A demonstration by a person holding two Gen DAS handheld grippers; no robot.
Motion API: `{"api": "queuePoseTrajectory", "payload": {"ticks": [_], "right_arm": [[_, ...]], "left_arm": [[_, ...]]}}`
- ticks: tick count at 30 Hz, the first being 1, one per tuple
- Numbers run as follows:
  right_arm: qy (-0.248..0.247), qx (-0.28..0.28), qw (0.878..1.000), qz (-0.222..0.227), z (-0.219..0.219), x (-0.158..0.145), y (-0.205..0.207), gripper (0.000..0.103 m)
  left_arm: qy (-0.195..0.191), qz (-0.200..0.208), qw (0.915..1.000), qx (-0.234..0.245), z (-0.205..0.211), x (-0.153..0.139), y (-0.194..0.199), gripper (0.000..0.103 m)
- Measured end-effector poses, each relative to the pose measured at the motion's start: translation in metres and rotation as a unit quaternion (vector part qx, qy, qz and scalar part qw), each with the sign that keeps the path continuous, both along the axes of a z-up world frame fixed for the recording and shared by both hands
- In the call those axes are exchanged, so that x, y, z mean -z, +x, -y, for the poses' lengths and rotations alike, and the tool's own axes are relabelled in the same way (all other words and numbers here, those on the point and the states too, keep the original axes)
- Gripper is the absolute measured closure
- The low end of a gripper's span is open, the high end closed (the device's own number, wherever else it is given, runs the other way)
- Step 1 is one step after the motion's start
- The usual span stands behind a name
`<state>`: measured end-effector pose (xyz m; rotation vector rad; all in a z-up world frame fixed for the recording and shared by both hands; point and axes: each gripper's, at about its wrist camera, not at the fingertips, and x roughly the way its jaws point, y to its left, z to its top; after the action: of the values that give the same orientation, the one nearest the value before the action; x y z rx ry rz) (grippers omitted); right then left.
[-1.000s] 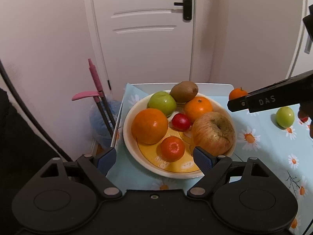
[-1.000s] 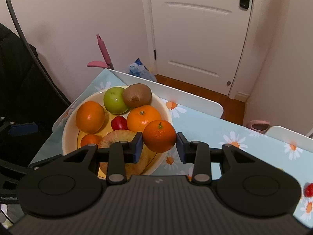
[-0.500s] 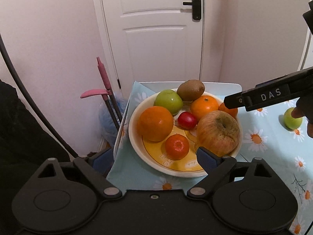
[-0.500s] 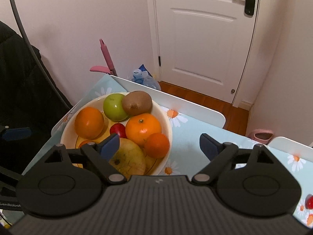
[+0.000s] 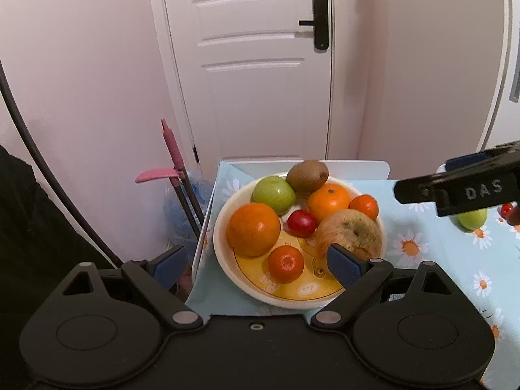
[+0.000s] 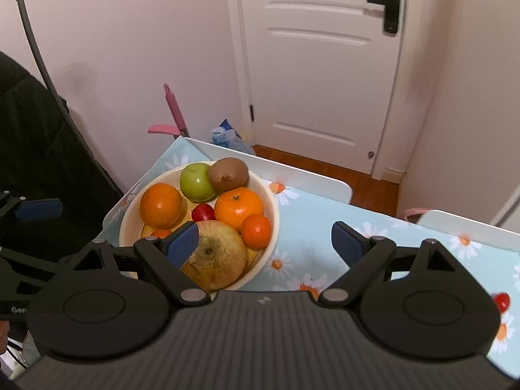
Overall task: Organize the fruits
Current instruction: 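Grasp the green apple with the left tool while the right tool grasps the red tomato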
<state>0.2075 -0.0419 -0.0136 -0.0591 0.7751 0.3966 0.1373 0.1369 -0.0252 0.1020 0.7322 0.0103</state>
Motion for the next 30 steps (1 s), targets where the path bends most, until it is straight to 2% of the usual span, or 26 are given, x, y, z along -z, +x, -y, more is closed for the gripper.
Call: {"api": "queuePoseTrajectory", "payload": {"ticks": [12, 18, 24, 30], "right_arm": [[-0.003, 0.078, 0.997, 0.017, 0.052, -0.021, -0.047, 0.0], [0.003, 0.089, 0.996, 0.026, 0.095, -0.024, -0.061, 0.0], [0.004, 0.085, 0.996, 0.029, 0.15, -0.022, -0.071, 0.0], [-0.007, 0.085, 0.996, 0.025, 0.21, -0.01, -0.073, 0.0]], "left_arm": [[0.0, 0.022, 0.9985, 0.051, 0.027, -0.022, -0.012, 0.008], [0.007, 0.026, 0.9985, 0.047, 0.055, -0.026, -0.026, 0.008], [0.006, 0.032, 0.999, 0.031, 0.102, -0.029, -0.039, 0.008], [-0.007, 0.024, 0.9992, 0.031, 0.156, -0.015, -0.04, 0.008]]}}
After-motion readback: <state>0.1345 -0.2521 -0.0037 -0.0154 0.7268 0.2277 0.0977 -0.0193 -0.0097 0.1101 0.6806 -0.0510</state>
